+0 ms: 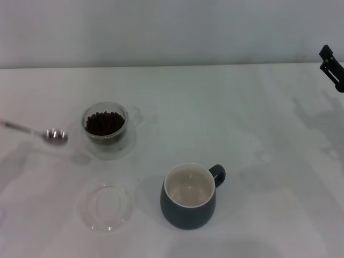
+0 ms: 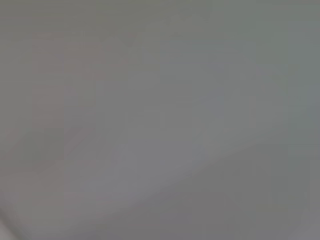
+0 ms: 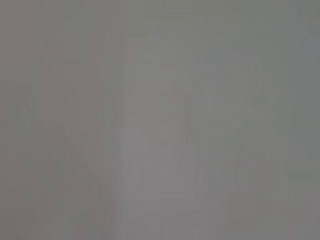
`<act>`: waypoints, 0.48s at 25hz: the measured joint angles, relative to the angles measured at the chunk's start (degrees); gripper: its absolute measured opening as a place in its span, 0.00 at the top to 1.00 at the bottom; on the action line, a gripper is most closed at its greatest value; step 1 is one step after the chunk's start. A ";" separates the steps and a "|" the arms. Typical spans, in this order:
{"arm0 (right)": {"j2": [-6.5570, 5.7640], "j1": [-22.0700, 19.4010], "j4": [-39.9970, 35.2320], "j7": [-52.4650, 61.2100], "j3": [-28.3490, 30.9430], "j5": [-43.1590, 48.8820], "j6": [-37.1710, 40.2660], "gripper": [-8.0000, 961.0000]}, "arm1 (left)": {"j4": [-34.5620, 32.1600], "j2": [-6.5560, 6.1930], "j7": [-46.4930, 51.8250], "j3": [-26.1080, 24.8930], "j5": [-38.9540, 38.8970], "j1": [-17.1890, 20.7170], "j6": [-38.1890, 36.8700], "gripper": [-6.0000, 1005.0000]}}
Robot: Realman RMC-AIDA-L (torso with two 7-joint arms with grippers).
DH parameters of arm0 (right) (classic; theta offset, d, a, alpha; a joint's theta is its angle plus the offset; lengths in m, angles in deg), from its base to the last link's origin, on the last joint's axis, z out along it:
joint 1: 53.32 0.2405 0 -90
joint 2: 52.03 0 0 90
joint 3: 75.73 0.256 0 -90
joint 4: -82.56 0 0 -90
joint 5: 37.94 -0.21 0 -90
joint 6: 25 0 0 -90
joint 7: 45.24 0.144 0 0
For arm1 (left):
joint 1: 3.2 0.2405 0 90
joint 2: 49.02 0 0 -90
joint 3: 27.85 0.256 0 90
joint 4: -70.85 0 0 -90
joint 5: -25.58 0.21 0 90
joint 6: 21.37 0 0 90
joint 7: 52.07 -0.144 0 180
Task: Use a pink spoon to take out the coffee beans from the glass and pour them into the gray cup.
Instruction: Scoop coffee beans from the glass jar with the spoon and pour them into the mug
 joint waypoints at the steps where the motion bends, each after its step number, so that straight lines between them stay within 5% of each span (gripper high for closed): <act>1: 0.00 0.00 0.01 0.00 -0.03 0.00 0.16 0.08 | -1.06 0.02 -0.24 -0.03 0.09 -0.95 -0.17 0.86; 12: 0.12 0.25 0.02 0.82 -0.25 0.02 0.28 0.08 | -2.55 -2.12 -8.11 0.43 9.14 -14.76 -14.17 0.86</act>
